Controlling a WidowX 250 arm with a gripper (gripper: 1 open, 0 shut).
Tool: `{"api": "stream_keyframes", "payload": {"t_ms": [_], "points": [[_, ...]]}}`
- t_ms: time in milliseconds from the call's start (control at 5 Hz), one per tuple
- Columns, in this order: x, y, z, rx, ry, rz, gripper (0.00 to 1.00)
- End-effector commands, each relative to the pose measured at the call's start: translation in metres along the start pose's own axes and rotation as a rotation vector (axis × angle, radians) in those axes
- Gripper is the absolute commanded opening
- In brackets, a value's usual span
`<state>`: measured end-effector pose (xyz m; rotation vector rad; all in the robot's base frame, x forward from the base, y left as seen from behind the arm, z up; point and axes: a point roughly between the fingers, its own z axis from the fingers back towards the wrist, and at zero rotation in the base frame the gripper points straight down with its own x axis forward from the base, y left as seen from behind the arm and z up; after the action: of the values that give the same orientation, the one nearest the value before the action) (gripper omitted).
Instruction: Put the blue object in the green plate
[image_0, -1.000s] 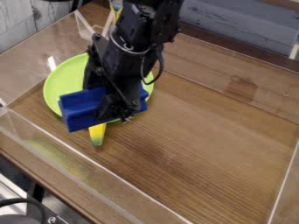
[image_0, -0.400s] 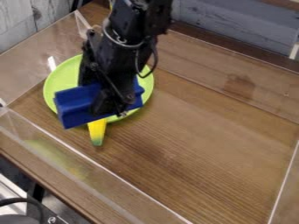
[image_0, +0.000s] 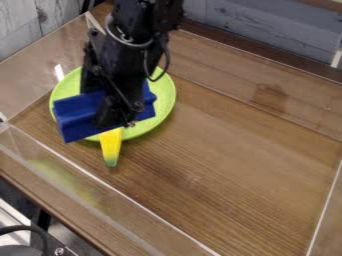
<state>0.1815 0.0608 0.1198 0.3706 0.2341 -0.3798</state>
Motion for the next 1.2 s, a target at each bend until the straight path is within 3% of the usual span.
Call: {"api": "stream_keyframes", "payload": {"t_ms": [0,1000], "points": [[-0.002,0.013,0.010,0.019,-0.047,0.031,0.00],[-0.018,0.036,0.012,0.005,-0.073,0.048,0.00]]}}
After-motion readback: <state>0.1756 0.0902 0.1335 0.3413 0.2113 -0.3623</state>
